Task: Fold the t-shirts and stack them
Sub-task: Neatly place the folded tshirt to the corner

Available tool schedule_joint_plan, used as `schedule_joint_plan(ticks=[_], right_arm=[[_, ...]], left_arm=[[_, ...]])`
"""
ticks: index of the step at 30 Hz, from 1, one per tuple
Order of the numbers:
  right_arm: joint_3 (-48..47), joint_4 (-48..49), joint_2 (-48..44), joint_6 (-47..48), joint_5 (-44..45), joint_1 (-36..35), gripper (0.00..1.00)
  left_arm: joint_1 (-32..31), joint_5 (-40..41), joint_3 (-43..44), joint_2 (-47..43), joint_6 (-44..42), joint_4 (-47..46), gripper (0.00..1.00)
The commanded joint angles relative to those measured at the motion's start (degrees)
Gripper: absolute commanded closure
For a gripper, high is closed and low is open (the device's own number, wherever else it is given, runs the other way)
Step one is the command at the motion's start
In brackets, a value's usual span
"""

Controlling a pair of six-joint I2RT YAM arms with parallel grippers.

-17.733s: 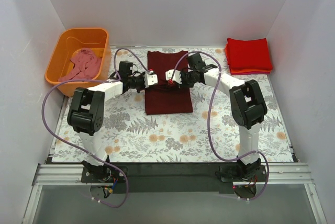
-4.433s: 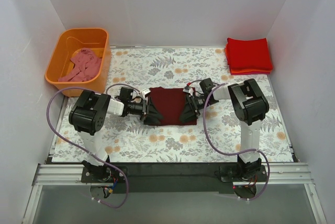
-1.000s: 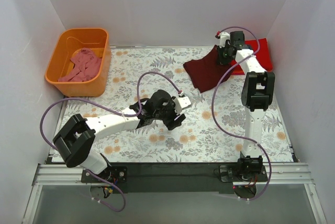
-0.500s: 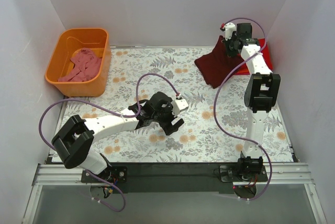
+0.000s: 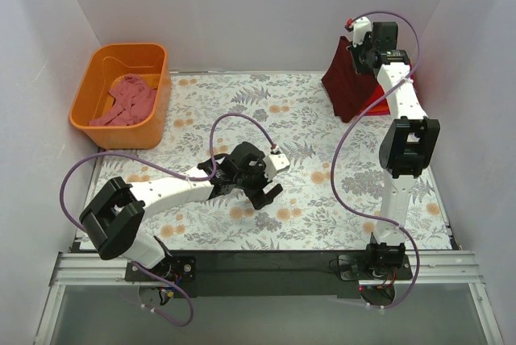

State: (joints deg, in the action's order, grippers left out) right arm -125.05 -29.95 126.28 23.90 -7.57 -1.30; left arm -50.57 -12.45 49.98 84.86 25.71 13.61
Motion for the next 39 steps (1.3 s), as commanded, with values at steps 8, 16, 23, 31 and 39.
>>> schedule_joint_plan(ticks=[8,16,23,31,39], right_arm=[[-4.23,3.76,-6.13,-1.4,0.37,0.07,0.99],[-4.67,4.82,-7.98,-1.66,-0.25,0.07,0.99],[-5.37,5.7,-8.77,-2.98,-0.69,0.07,0.99],[-4.76,6.31,-7.8,-2.28,-0.07,0.6,0.99],[-3.97,7.02,-5.61,-2.37,0.45,2.36,0.99]], left_arm=[[0.29,0.67,1.0,-2.68,-0.31,0.9,0.15],[0.29,0.58,1.09,-2.94,-0.58,0.98,0.14],[0.29,-0.21,1.35,-2.77,-0.93,0.98,0.12],[0.29,-0.21,1.35,-2.24,-1.37,1.34,0.12],[0.29,0.14,1.53,-1.45,-1.63,1.51,0.11]])
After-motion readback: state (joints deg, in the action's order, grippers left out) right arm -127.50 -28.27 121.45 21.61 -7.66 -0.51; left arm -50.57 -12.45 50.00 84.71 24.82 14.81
